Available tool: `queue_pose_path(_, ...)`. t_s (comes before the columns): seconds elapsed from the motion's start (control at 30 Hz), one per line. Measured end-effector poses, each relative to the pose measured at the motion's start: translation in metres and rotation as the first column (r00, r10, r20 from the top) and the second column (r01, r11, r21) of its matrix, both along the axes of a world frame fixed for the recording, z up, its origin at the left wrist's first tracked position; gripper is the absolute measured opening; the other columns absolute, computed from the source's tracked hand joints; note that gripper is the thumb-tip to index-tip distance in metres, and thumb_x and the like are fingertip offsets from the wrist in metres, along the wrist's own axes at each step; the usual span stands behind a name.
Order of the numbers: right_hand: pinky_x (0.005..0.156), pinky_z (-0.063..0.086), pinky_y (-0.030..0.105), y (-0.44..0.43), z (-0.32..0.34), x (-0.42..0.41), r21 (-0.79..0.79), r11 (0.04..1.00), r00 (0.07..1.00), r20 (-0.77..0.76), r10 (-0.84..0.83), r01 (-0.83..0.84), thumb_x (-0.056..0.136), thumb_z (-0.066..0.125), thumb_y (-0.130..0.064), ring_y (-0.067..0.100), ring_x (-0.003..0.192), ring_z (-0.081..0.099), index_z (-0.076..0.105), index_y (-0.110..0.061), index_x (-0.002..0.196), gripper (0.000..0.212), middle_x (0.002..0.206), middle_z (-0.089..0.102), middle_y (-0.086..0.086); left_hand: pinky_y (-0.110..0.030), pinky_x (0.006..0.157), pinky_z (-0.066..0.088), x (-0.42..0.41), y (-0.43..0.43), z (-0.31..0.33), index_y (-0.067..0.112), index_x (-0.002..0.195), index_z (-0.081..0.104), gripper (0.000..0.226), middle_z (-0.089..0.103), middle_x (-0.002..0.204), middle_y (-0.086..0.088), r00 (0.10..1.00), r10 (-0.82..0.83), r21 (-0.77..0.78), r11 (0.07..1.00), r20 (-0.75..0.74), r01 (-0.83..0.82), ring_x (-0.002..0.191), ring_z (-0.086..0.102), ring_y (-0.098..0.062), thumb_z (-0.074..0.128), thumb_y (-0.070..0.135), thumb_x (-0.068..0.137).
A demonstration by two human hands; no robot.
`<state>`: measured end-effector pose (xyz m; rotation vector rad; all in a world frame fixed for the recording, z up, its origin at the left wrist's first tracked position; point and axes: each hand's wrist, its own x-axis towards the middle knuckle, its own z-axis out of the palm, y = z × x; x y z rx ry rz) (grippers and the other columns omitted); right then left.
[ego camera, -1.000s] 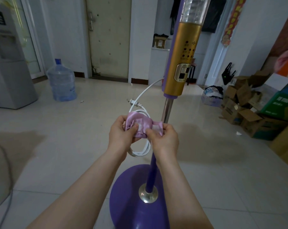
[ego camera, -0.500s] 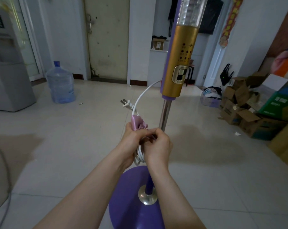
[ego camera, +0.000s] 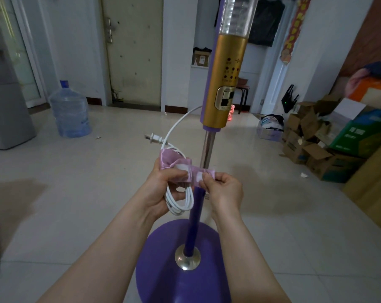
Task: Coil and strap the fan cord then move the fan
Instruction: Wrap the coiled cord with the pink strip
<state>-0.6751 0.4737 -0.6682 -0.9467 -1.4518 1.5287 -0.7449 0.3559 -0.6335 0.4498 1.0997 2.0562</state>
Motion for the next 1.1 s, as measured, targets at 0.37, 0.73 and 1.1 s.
queue_pose_path(0.37,0.068,0.063,0.036,0.008,0.018,0.004,0.153,0.986,0.997,0.031,-0.075,0.070,0.082,0.076,-0.014,0.014,0.059,0.072,0.068,-0.022,0.070,0.017,0.062,0.071,-0.004,-0.040,0.064,0.058,-0.007,0.003,-0.006,0.029,0.117,0.048,0.050,0.066,0.114,-0.012,0.983,0.122,-0.061,0.989,-0.137,-0.132,0.085,0.067,-0.029,0.056,-0.006,0.083)
queue_pose_path(0.73,0.065,0.058,0.018,-0.049,0.032,0.012,0.199,0.952,0.959,-0.114,0.259,-0.233,0.083,0.076,-0.012,0.013,0.069,0.075,0.073,-0.023,0.081,0.012,0.075,0.077,0.004,-0.026,0.054,0.052,-0.010,0.003,-0.012,0.035,0.105,0.044,0.056,0.060,0.107,-0.013,0.919,0.176,-0.114,0.967,-0.352,-0.229,0.077,0.062,-0.022,0.062,0.000,0.064)
queue_pose_path(1.1,0.085,0.057,0.030,-0.042,0.026,0.010,0.201,0.846,0.864,0.008,0.503,-0.494,0.075,0.049,-0.005,0.015,0.097,0.070,0.078,-0.020,0.089,0.035,0.101,0.075,0.001,-0.039,0.067,0.059,-0.016,-0.008,-0.011,-0.004,0.122,0.055,0.057,0.067,0.099,-0.020,0.992,-0.014,-0.018,1.000,-0.129,0.012,0.082,0.069,-0.027,0.071,0.006,0.068)
